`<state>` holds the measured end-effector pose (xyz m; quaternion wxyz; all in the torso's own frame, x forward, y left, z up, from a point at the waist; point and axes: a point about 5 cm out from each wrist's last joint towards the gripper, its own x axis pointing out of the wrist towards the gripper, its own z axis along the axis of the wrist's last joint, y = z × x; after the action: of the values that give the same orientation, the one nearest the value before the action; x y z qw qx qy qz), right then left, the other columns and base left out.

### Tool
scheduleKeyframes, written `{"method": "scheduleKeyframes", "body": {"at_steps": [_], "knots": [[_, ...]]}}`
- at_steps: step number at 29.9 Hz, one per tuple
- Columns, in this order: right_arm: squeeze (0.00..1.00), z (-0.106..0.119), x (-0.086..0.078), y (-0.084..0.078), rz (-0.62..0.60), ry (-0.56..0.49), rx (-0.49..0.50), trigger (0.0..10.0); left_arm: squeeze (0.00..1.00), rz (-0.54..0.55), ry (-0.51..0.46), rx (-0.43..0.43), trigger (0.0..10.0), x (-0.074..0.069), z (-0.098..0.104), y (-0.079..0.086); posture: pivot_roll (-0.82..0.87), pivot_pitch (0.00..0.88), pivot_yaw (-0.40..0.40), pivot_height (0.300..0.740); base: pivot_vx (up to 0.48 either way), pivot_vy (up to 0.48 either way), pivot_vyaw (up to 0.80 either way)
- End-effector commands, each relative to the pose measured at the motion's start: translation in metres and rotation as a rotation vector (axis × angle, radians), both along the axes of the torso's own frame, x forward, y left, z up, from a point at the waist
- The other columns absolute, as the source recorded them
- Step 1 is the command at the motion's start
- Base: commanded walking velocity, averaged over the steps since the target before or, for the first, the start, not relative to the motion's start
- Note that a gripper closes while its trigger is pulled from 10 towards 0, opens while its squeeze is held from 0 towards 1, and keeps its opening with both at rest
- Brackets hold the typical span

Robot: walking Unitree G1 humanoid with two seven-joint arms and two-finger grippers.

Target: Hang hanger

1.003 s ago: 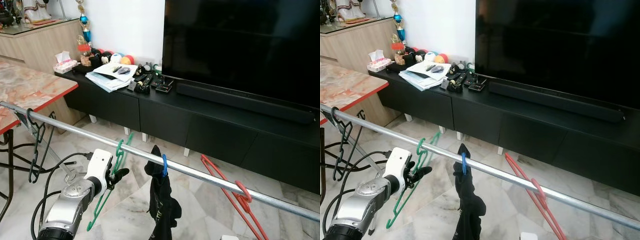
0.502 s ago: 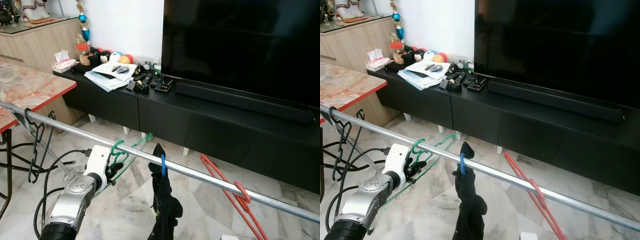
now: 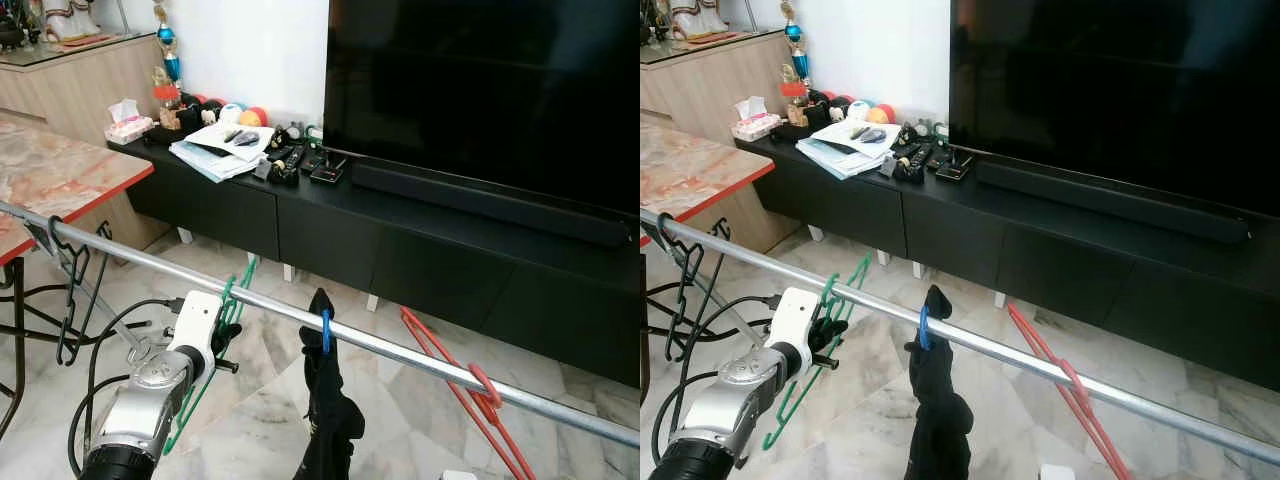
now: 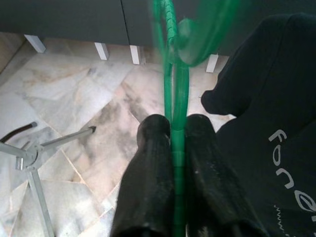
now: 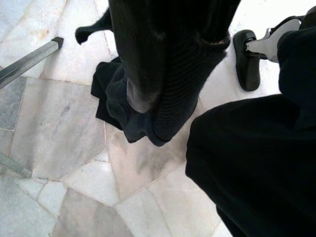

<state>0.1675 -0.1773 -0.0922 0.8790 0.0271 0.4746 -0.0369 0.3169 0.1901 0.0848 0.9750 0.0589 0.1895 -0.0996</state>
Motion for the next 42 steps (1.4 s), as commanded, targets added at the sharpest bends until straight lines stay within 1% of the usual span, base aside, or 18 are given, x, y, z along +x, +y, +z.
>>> {"method": "scheduleKeyframes", "body": {"at_steps": [1,12,13,16,20,22,24,26,28,29,30,31,32,34,36,37,41,42], "knots": [[0.0,0.0,0.0,-0.001,-0.003,0.001,-0.002,10.0,0.0,0.008,0.018,0.013,0.0,-0.001,-0.002,0.001,0.11,0.0,-0.001,0.74,0.0,0.0,0.0],[0.0,0.0,0.0,-0.002,0.0,0.002,-0.005,10.0,0.0,0.04,-0.019,0.013,0.0,-0.005,-0.001,0.006,0.11,0.0,-0.005,0.74,0.0,0.0,0.0],[0.0,0.0,0.0,-0.002,-0.002,0.0,-0.006,10.0,0.0,0.057,-0.085,-0.005,0.0,-0.004,0.008,0.008,0.11,0.0,-0.005,0.74,0.0,0.0,0.0],[0.0,0.0,0.0,-0.003,-0.005,-0.001,-0.008,10.0,0.0,0.075,-0.144,-0.012,0.0,-0.006,0.015,0.013,0.1,0.0,-0.004,0.74,0.0,0.0,0.0],[0.0,0.0,0.0,-0.003,-0.009,-0.005,-0.009,10.0,0.0,0.06,-0.178,0.006,0.0,-0.016,0.016,0.018,0.11,0.001,-0.004,0.74,0.0,0.0,0.0],[0.0,0.0,-0.001,-0.003,-0.01,-0.006,-0.009,10.0,0.0,0.039,-0.188,0.003,0.0,-0.026,0.015,0.02,0.11,0.003,-0.003,0.74,0.0,0.0,0.0],[0.0,0.0,-0.001,-0.003,-0.01,-0.006,-0.009,10.0,0.0,0.032,-0.19,0.001,0.0,-0.029,0.015,0.02,0.11,0.003,-0.003,0.74,0.0,0.0,0.0],[0.0,0.0,-0.001,-0.003,-0.008,-0.005,-0.009,10.0,0.0,-0.007,-0.181,0.031,0.0,-0.04,0.008,0.021,0.11,0.004,-0.003,0.74,0.0,0.0,0.0],[0.0,0.0,-0.001,-0.002,-0.007,-0.004,-0.009,10.0,0.0,-0.026,-0.17,0.035,0.4,-0.048,-0.002,0.022,0.12,0.004,-0.003,0.74,0.0,0.0,0.0],[0.0,0.0,-0.001,-0.002,-0.006,-0.005,-0.008,10.0,0.0,-0.019,-0.155,0.034,1.9,-0.051,-0.007,0.024,0.11,0.006,-0.003,0.74,0.0,0.0,0.0],[0.0,0.0,-0.001,-0.002,-0.006,-0.005,-0.008,10.0,0.0,-0.019,-0.155,0.034,1.9,-0.051,-0.007,0.024,0.11,0.006,-0.003,0.74,0.0,0.0,0.0],[0.0,0.0,0.0,-0.001,-0.005,-0.006,-0.007,10.0,0.0,0.009,-0.116,0.055,9.3,-0.058,-0.021,0.029,0.11,0.004,0.0,0.74,0.0,0.0,0.0],[0.0,0.0,0.0,0.0,-0.005,-0.007,-0.005,10.0,0.0,0.03,-0.086,0.05,10.0,-0.062,-0.03,0.031,0.11,0.004,0.0,0.74,0.0,0.0,0.0],[0.0,0.001,0.001,0.0,-0.006,-0.009,-0.003,10.0,0.0,0.05,-0.01,0.07,10.0,-0.071,-0.051,0.034,0.11,0.001,0.0,0.74,0.0,0.0,0.0],[0.0,0.001,0.001,0.0,-0.006,-0.009,-0.003,10.0,0.0,0.048,-0.003,0.079,10.0,-0.072,-0.053,0.034,0.11,0.001,0.0,0.74,0.0,0.0,0.0],[0.0,0.001,0.001,0.0,-0.006,-0.009,-0.003,10.0,0.0,0.054,0.076,0.073,10.0,-0.079,-0.07,0.034,0.12,0.0,-0.001,0.74,0.0,0.0,0.0],[0.0,0.001,0.002,0.0,-0.008,-0.01,-0.004,10.0,0.0,0.118,0.231,0.068,10.0,-0.095,-0.105,0.04,0.11,0.0,-0.001,0.74,0.0,0.0,0.0],[0.0,0.001,0.002,0.0,-0.01,-0.012,-0.004,10.0,0.0,0.145,0.309,0.077,10.0,-0.107,-0.121,0.042,0.11,0.0,-0.001,0.74,0.0,0.0,0.0]]}}
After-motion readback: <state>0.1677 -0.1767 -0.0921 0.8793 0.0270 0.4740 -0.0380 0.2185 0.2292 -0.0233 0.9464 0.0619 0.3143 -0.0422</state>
